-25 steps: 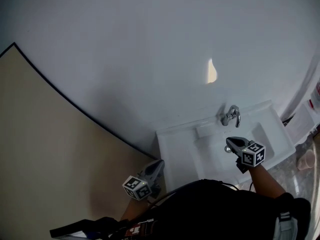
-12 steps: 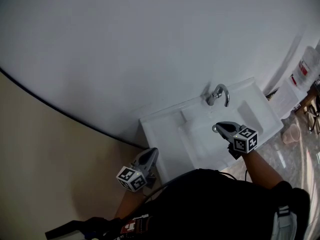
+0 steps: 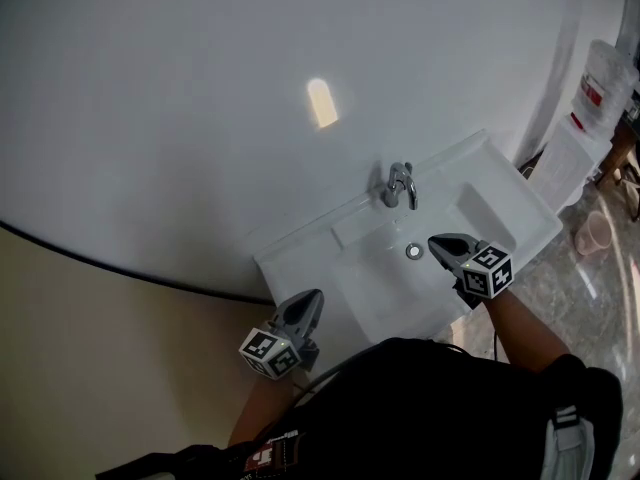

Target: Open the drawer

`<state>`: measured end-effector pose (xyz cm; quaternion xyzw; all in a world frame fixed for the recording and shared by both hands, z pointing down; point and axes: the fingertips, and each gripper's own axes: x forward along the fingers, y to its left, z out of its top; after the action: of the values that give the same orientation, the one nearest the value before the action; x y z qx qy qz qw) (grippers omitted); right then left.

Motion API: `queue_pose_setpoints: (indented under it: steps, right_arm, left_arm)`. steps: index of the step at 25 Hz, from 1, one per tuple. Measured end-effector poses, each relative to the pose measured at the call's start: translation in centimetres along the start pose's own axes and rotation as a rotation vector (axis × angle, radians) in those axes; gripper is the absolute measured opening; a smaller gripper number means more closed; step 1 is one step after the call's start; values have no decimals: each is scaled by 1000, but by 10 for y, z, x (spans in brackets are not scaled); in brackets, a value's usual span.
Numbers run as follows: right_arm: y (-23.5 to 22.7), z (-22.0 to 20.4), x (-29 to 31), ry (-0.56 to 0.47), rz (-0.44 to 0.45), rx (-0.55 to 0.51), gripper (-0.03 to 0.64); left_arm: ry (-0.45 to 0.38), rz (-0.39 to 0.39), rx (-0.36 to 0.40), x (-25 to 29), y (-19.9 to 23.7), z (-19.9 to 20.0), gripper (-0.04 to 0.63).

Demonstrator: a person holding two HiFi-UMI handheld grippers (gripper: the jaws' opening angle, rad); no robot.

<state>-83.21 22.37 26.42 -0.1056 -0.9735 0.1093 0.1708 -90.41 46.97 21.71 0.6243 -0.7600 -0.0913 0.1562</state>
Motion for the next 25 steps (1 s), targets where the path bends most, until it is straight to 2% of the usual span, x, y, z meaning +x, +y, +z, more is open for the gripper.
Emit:
queue_pose_setpoints:
  steps: [5, 10, 19, 25]
  right_arm:
    - [-54, -18, -35, -25, -30, 34, 2]
    - [-115, -43, -84, -47, -85, 73, 2]
    - [-219, -128, -196, -88, -242, 214, 2]
    - [-275, -202, -271, -135, -374, 325, 2]
  left_arm:
    - [76, -25, 6, 67, -35, -27, -9]
    - [152, -99, 13, 147, -79, -58, -9]
    - [344, -318, 2, 289, -189, -151, -9]
    - [516, -492, 40, 355, -276, -223, -9]
